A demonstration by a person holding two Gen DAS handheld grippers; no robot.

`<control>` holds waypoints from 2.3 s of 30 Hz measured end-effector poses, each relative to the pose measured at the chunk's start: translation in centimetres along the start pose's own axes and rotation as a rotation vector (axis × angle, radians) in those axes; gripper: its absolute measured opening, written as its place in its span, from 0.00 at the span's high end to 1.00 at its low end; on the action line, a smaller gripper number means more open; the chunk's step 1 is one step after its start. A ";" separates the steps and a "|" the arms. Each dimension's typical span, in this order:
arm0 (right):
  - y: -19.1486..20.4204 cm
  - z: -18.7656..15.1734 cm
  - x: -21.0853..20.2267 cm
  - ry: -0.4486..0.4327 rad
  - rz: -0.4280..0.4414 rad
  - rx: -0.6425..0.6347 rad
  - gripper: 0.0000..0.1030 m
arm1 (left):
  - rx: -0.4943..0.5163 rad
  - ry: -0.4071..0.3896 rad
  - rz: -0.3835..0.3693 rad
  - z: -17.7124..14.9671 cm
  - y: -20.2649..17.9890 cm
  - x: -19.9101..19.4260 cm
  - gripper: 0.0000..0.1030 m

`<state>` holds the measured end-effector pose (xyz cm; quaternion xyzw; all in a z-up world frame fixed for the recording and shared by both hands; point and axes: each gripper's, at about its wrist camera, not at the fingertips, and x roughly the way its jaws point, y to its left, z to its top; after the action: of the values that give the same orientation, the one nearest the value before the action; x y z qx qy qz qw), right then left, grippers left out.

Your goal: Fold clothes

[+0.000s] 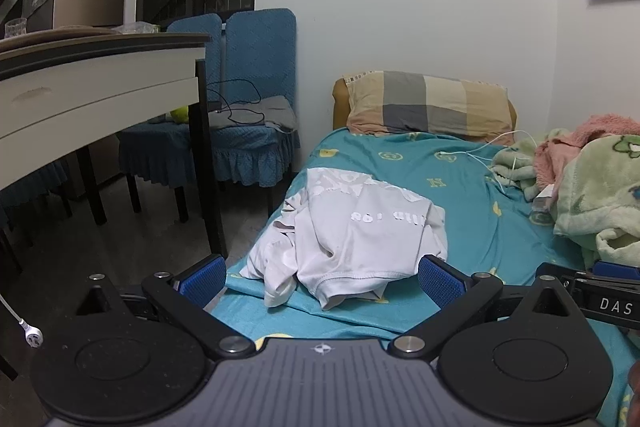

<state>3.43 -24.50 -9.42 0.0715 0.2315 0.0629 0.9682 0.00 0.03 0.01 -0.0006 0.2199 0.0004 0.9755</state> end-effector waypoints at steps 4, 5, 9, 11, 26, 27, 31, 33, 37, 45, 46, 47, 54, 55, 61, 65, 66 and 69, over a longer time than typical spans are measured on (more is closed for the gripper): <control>0.3 0.0 -0.4 -0.020 -0.006 -0.015 0.13 | -0.003 -0.012 -0.005 -0.2 -0.2 -0.6 0.00; 0.4 0.0 -0.5 -0.025 -0.008 -0.019 0.13 | 0.002 -0.016 -0.007 -0.4 -0.7 -1.0 0.00; 0.5 0.1 -0.8 -0.036 -0.010 -0.025 0.13 | -0.016 0.000 -0.010 0.1 -0.3 -0.4 0.00; 0.3 0.3 -0.6 -0.023 -0.003 -0.009 0.13 | -0.006 0.007 -0.004 0.4 -0.5 -0.2 0.00; -0.2 -0.1 -0.4 -0.023 0.000 0.011 0.13 | 0.010 0.001 -0.002 0.1 -0.3 -0.3 0.00; -0.2 -0.1 -0.4 -0.023 0.001 0.013 0.13 | 0.009 0.003 -0.002 0.1 -0.3 -0.3 0.00; -0.2 -0.1 -0.4 -0.027 0.002 0.016 0.13 | 0.008 0.008 0.000 0.0 -0.2 -0.2 0.00; -0.2 -0.1 -0.5 -0.028 0.003 0.017 0.13 | 0.007 0.009 -0.001 -0.1 -0.1 -0.1 0.00; -0.2 -0.1 -0.6 -0.030 0.001 0.016 0.13 | 0.006 0.016 -0.002 -0.2 0.0 0.0 0.00; -0.3 -0.1 -0.6 -0.034 0.002 0.020 0.13 | 0.010 0.024 -0.005 -0.4 0.0 0.3 0.00; -0.3 -0.1 -0.6 -0.035 0.002 0.020 0.13 | 0.012 0.024 -0.006 -0.4 0.0 0.4 0.00; -0.3 -0.1 -0.7 -0.036 0.002 0.020 0.13 | 0.015 0.024 -0.008 -0.4 -0.1 0.4 0.00; -0.5 0.0 -0.8 -0.044 0.000 0.020 0.13 | 0.063 0.042 -0.026 -1.2 -1.0 1.3 0.00; -0.5 0.0 -0.9 -0.046 -0.001 0.019 0.13 | 0.075 0.044 -0.021 -1.3 -1.1 1.6 0.00; -0.9 0.0 -1.2 -0.058 -0.005 0.032 0.13 | 0.167 0.056 0.039 -1.5 -1.6 4.9 0.00; -1.3 -0.1 -0.9 -0.049 -0.020 0.048 0.13 | 0.306 0.097 0.020 -2.3 -2.9 8.5 0.01; -1.5 -0.1 -0.9 -0.045 -0.019 0.055 0.13 | 0.336 0.110 0.014 -2.6 -3.2 9.5 0.02; -1.8 -0.2 -0.6 -0.034 -0.014 0.075 0.13 | 0.425 0.128 0.026 -3.9 -4.2 13.0 0.05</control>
<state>2.96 -26.36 -9.62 0.1073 0.2179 0.0460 0.9690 10.04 -4.14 -9.11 0.2076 0.2763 -0.0335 0.9378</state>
